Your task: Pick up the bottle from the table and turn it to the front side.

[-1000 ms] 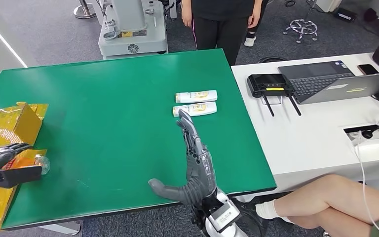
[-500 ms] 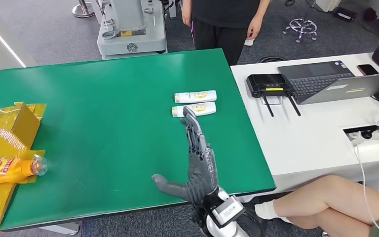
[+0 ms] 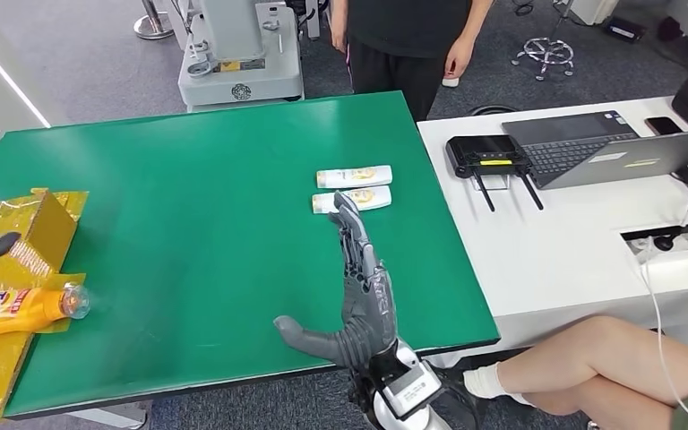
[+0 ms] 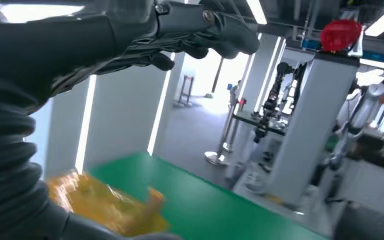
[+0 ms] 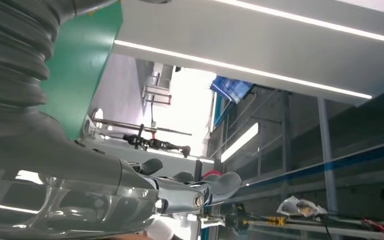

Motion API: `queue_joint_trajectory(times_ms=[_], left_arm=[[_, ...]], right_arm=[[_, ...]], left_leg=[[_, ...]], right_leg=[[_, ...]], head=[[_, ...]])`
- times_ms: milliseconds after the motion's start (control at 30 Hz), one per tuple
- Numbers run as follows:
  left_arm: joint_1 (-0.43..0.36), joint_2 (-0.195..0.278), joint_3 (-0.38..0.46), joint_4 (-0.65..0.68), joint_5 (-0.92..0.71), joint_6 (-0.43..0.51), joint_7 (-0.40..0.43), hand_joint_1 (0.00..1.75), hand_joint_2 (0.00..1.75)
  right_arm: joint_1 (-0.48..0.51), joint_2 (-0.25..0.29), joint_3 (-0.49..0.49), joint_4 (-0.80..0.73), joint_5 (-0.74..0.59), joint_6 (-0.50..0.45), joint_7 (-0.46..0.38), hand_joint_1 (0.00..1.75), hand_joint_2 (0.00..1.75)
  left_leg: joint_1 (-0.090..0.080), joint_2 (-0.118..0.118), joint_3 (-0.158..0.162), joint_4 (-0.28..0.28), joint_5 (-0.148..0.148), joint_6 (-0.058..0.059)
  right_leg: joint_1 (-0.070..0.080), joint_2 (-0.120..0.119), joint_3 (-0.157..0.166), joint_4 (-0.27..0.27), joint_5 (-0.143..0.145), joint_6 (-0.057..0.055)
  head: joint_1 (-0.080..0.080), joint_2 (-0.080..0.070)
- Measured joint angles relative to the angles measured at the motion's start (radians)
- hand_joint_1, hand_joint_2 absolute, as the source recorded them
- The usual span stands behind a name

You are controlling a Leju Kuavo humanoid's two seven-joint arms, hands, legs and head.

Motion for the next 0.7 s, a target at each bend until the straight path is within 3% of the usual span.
queue_joint_trajectory(times_ms=[100, 367, 467, 700], left_arm=[[0.07, -0.153, 0.064, 0.028, 0.033, 0.034, -0.034, 0.0, 1.75], [0.206, -0.447, 0.138, 0.036, 0.222, 0.088, -0.115, 0.0, 1.75], [0.236, -0.529, 0.138, 0.017, 0.271, 0.121, -0.118, 0.0, 1.75], [0.283, -0.645, 0.139, -0.053, 0.327, 0.137, -0.118, 0.0, 1.75]], right_arm=[[0.004, 0.0, 0.004, 0.0, -0.009, -0.012, 0.0, 0.0, 1.75], [0.013, 0.0, 0.015, -0.001, -0.024, -0.043, 0.0, 0.0, 1.75], [0.017, 0.0, 0.017, -0.001, -0.022, -0.049, 0.0, 0.0, 1.75], [0.017, 0.0, 0.018, -0.001, -0.038, -0.047, 0.0, 0.0, 1.75]], left_leg=[[0.0, 0.002, -0.001, 0.0, -0.001, 0.002], [0.0, -0.001, -0.002, 0.001, -0.004, 0.005], [0.0, -0.001, -0.003, 0.001, -0.004, 0.006], [0.0, -0.001, -0.002, 0.001, -0.004, 0.006]], right_leg=[[-0.001, 0.003, -0.001, -0.001, 0.0, 0.001], [-0.001, -0.002, -0.001, -0.003, -0.002, 0.005], [-0.001, -0.001, -0.001, -0.003, -0.002, 0.005], [-0.001, -0.002, -0.001, -0.003, -0.002, 0.005]], head=[[0.0, 0.0], [0.0, 0.0], [0.0, 0.0], [-0.001, 0.0]])
